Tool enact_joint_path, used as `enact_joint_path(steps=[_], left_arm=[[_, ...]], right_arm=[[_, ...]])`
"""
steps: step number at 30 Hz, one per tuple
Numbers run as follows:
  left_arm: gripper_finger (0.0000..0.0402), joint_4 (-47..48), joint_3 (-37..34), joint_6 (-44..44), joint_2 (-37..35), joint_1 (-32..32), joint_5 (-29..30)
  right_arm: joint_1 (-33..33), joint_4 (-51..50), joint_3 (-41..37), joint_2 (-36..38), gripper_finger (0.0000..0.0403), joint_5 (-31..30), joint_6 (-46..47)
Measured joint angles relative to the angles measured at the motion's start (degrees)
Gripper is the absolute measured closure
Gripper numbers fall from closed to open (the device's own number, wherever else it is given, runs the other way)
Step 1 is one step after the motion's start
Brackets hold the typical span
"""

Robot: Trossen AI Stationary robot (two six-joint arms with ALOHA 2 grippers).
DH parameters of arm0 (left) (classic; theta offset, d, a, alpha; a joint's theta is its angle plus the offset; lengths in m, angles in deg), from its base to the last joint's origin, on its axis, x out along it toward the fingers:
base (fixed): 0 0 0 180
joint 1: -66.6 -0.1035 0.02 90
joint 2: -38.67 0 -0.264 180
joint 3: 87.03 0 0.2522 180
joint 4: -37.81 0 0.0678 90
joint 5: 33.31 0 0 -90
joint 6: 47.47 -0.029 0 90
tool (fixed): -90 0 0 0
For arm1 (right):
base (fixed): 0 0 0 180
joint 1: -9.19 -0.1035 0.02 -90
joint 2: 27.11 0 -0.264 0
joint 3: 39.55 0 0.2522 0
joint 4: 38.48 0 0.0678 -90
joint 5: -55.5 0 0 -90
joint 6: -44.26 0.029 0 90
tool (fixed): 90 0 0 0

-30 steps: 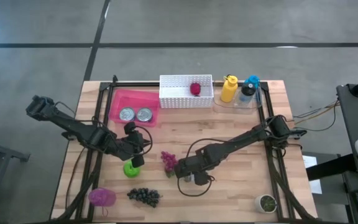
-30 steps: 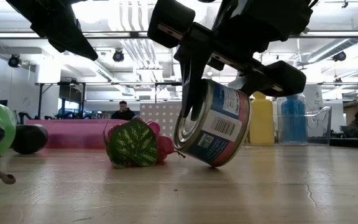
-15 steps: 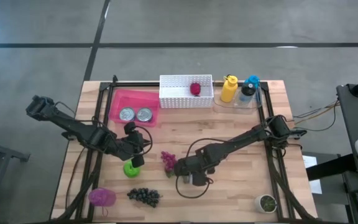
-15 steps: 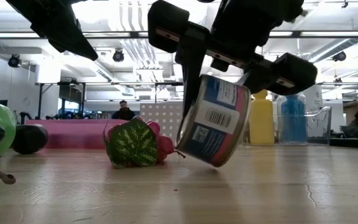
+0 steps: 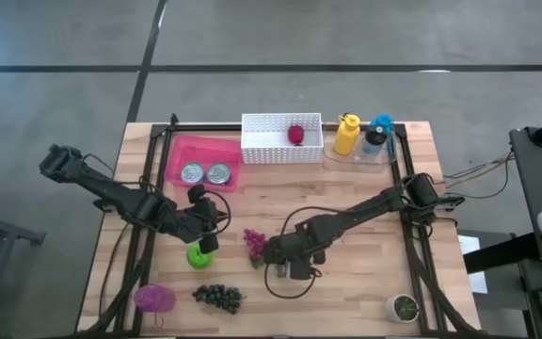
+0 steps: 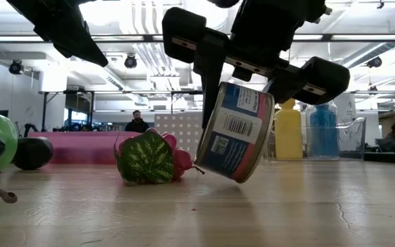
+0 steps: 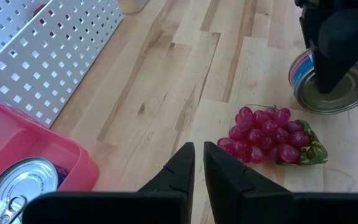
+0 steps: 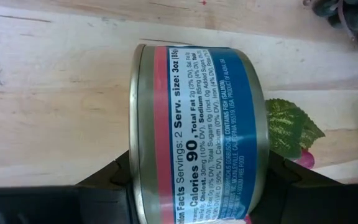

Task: Pick & Place Food Item
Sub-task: Put the blue pink tuna can into the pink bin

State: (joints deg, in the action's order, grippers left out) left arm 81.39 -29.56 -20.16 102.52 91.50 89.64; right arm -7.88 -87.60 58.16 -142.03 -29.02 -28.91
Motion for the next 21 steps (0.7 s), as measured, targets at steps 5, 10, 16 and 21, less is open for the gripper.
enact_joint_path(steps=[5,10,16,21], left_arm=[[0.0363,0.0,0.0,0.0,0.0,0.0,0.0],[0.0363,0.0,0.0,0.0,0.0,0.0,0.0],[0.0363,0.0,0.0,0.0,0.0,0.0,0.0],[0.0363,0.0,0.0,0.0,0.0,0.0,0.0]], right_arm=[[1.7,-0.4,0.0,0.3,0.0218,4.0,1.4],[4.0,-0.7,0.0,1.5,0.0217,9.6,5.0],[7.3,-2.9,0.0,3.6,0.0217,18.4,10.4],[10.6,-4.3,-0.1,4.6,0.0216,26.1,16.3]])
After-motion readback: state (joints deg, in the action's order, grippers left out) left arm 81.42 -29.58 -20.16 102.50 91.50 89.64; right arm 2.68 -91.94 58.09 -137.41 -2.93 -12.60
